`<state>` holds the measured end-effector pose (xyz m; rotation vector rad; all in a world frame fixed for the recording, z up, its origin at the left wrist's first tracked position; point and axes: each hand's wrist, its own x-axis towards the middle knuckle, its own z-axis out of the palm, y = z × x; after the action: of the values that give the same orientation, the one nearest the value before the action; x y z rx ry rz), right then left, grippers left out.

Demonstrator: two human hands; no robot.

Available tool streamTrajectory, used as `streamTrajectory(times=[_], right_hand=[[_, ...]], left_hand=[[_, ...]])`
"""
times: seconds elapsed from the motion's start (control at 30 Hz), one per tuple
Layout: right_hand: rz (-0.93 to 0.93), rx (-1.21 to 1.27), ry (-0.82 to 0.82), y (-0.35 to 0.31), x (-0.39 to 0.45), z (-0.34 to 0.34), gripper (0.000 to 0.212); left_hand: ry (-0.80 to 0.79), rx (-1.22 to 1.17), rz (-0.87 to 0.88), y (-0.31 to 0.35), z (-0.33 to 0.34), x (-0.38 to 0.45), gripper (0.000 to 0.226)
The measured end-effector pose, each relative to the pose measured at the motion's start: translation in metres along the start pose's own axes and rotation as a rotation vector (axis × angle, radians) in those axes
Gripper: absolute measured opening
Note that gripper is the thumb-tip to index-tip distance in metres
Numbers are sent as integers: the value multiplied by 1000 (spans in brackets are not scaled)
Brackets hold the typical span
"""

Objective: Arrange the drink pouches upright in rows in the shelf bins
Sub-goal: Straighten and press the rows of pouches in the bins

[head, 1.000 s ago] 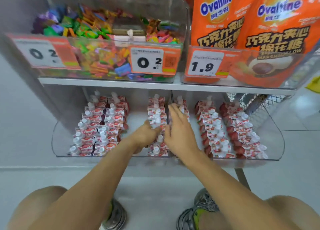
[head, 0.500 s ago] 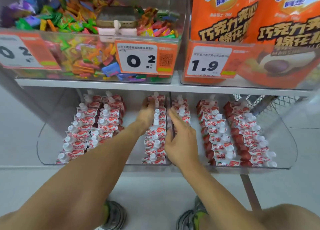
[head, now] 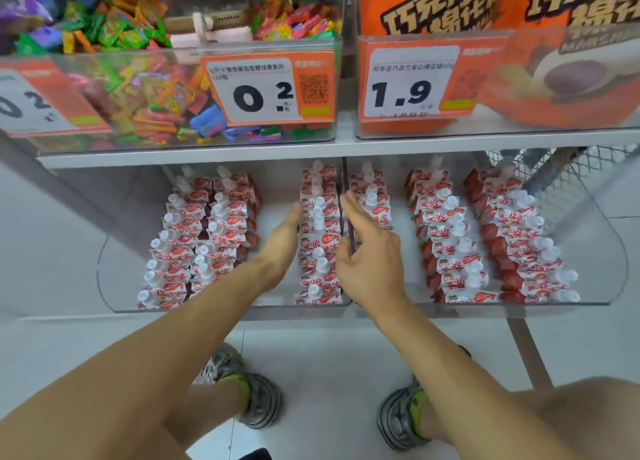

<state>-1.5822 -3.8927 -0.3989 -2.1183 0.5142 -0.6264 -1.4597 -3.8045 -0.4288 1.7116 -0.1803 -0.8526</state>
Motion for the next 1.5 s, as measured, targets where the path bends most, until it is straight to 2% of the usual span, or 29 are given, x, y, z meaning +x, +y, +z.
streamTrajectory(times=[0.03, 0.13, 0.23, 0.3, 0.4, 0.53, 0.6, 0.73, 0.87, 1.17, 1.2, 1.23, 1.3, 1.33, 1.43, 1.47, 1.5], right_hand=[[-5, -3, 1, 0, 0, 0, 64], [8, 10, -1, -1, 0, -1, 60], [23, 26, 8, -2, -1, 0, 57], [8, 30, 12, 0, -1, 0, 56], [9, 36, 24, 2, -1, 0, 53], [17, 60, 17, 2, -2, 1, 53], [16, 74, 10, 1, -1, 1, 53], [17, 98, 6, 4, -1, 0, 53], [1, 94, 26, 7, -1, 3, 52], [-8, 92, 59, 6, -2, 6, 49], [-9, 88, 53, 6, -3, 5, 49], [-9, 81, 40, 6, -3, 5, 50], [10, 57, -7, 5, -1, 2, 50], [10, 14, -18, 3, -1, -1, 50], [-134, -157, 88, -22, -3, 1, 45], [-214, -138, 96, -36, -4, 9, 42], [-275, -84, 49, -50, -5, 23, 40]], left_hand=[[-35, -13, -9, -6, 2, -2, 78], [6, -65, -54, -3, 7, -5, 66], [-22, -114, -140, -3, 6, -15, 68], [-19, -126, -200, -6, 2, -26, 61], [-96, -168, -325, -4, 1, -28, 49], [-103, -116, -367, 14, 6, -31, 52], [-127, -35, -370, 18, 3, -39, 46], [-182, 453, -370, 18, -19, -50, 46], [-245, 383, -342, 18, -21, -50, 27], [-294, 363, -315, 18, -15, -52, 26], [-296, 416, -290, 19, -17, -55, 28], [-290, 566, -248, 22, -22, -60, 37], [-218, 918, -117, 25, -39, -72, 58], [-117, 977, 8, 27, -50, -80, 58], [336, 892, 381, 23, -93, -101, 37], [435, 903, 414, 19, -107, -104, 37], [460, 962, 365, 11, -120, -103, 42]])
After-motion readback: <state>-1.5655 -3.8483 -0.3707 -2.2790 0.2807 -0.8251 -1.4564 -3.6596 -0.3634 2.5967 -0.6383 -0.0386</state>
